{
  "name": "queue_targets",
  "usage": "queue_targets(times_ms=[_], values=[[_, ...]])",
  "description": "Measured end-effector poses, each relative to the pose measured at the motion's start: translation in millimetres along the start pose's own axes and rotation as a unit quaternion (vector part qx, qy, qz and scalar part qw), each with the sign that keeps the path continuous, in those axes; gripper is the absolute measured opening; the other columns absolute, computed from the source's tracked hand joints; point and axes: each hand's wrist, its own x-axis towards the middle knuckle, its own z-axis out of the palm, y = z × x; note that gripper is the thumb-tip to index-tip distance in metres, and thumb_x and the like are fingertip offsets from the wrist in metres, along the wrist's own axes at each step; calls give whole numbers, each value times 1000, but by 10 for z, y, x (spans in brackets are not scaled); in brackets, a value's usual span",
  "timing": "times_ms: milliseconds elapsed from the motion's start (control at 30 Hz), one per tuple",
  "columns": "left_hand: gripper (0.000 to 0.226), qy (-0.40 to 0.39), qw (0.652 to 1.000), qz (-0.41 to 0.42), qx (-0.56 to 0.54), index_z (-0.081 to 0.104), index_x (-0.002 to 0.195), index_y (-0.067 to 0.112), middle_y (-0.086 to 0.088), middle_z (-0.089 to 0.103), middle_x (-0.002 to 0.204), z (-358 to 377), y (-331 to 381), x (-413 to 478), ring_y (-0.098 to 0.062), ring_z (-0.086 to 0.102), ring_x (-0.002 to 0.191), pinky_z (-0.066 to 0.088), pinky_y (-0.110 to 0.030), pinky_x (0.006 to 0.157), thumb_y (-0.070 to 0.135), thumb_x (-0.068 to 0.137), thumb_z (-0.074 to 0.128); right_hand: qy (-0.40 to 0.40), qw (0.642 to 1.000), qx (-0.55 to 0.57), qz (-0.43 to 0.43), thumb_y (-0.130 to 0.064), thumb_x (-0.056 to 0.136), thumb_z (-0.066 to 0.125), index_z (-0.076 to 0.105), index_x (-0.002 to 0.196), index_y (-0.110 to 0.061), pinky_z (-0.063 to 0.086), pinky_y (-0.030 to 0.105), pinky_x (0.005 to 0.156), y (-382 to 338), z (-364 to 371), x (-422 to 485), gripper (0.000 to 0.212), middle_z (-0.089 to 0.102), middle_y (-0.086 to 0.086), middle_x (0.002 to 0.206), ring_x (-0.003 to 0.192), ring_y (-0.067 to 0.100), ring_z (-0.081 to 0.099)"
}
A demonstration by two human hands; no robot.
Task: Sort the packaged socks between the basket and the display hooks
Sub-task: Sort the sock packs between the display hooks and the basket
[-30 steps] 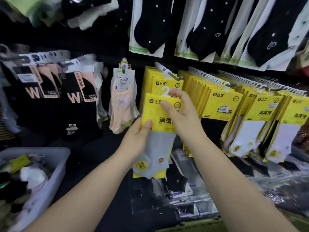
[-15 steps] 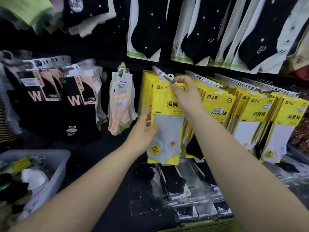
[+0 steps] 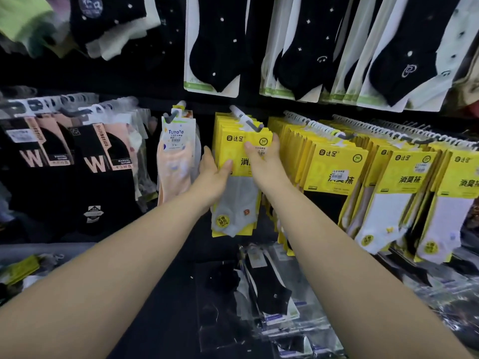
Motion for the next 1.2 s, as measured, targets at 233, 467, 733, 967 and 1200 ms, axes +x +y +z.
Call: queue_targets(times_ms=[233,467,733,967,1200], values=[[60,-35,996,-36,-67,7,154,25,-3,32,155,43,-76,399,-24,31,142,25,-44,117,43,102,31,9,1000,0,29,-36,99,41,16,146,-8,36,28,82,-7,158,281,59,52,5,123,112,24,51],[59,-26,997,-25,-74,11,153,17,-5,36,153,65,-87,269,-23,33,140,27,-40,116,32,103,37,-27,998,-44,33,-23,98,47,31,141,-8,37,25,82,182,82,50,48,55,3,129,117,21,52],[37,34,989,135,-51,44,133,13,4,48,128,410,-69,-610,-6,44,124,31,-15,108,9,97,50,180,969,-106,-132,-17,87,64,45,118,-22,45,27,92,459,-911,-774,37,46,-10,111,103,8,49],[81,-129,991,16,-32,-8,153,15,-1,2,162,1105,402,-299,-17,10,148,13,-32,117,43,98,44,147,988,-36,-2,-38,93,54,16,149,-15,25,22,106,530,-1251,-416,71,31,0,147,132,11,30],[63,-90,993,14,-73,-3,154,22,-4,24,158,1339,402,-39,-23,25,144,21,-36,114,36,103,32,54,998,37,24,-41,97,44,10,148,-18,28,11,80,586,-1107,-135,66,35,-13,115,104,3,35]])
